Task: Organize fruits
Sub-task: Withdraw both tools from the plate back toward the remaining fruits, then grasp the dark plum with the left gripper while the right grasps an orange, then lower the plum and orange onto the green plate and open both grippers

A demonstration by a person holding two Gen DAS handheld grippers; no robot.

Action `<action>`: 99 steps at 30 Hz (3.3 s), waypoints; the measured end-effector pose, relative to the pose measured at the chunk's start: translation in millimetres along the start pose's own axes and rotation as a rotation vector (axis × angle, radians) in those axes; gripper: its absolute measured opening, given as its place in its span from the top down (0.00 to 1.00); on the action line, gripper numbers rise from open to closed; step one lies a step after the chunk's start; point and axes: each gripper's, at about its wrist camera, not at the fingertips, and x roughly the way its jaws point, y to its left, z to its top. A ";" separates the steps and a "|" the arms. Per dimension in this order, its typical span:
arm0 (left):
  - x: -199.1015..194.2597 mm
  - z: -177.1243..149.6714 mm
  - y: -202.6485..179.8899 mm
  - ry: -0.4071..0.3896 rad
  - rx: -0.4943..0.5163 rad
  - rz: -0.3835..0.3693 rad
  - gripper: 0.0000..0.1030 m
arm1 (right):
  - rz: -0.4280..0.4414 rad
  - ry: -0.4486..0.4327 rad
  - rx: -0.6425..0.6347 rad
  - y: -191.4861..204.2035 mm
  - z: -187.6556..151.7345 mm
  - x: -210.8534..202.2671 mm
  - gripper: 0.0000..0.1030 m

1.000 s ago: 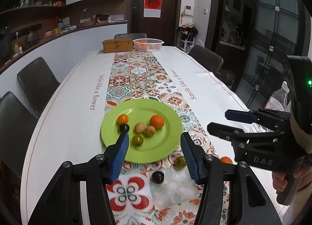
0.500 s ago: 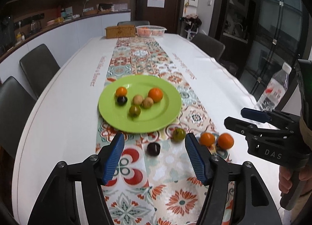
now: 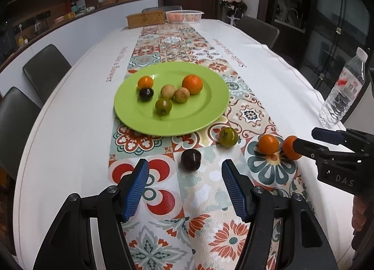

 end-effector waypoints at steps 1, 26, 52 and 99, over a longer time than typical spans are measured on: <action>3.2 0.7 0.0 0.007 0.000 -0.002 0.38 | -0.002 0.009 0.004 -1.1 -0.9 2.7 0.47; 64.3 10.1 1.4 0.124 -0.025 -0.043 0.60 | -0.017 0.125 0.032 -8.5 -9.4 42.0 0.50; 7.2 11.4 -10.8 0.026 -0.022 -0.097 0.75 | 0.061 0.018 0.008 -6.1 -5.9 2.8 0.60; 11.6 119.8 51.3 -0.189 -0.002 -0.119 0.75 | 0.251 -0.171 -0.183 65.2 145.0 20.7 0.60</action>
